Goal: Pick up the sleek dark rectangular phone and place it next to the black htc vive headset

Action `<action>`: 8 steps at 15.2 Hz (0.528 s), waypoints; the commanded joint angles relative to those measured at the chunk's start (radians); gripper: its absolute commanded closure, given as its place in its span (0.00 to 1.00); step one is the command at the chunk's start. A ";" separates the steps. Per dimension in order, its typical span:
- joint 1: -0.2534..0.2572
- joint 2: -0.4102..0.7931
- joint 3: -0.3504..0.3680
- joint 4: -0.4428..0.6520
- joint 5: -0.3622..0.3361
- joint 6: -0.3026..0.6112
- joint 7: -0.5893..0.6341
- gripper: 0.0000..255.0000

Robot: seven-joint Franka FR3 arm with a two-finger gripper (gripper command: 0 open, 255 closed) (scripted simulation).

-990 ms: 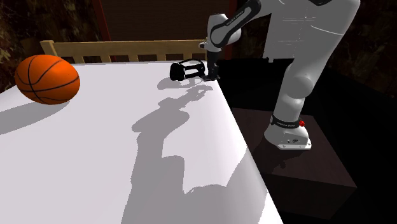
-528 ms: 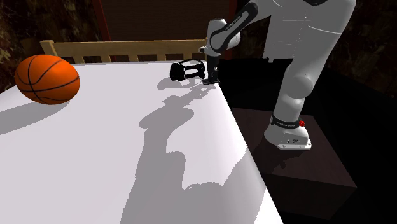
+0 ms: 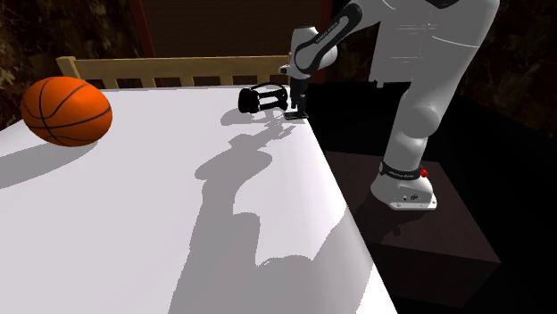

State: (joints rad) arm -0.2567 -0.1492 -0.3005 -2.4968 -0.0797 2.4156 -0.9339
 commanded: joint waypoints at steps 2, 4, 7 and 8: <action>0.000 0.000 0.000 0.000 0.000 0.000 0.000 0.00; -0.003 -0.052 0.007 0.024 -0.014 -0.075 0.011 0.00; -0.004 -0.094 0.013 0.049 -0.023 -0.141 0.019 0.00; -0.005 -0.094 0.013 0.049 -0.023 -0.141 0.019 0.00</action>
State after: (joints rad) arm -0.2606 -0.2364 -0.2882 -2.4494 -0.1006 2.2841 -0.9163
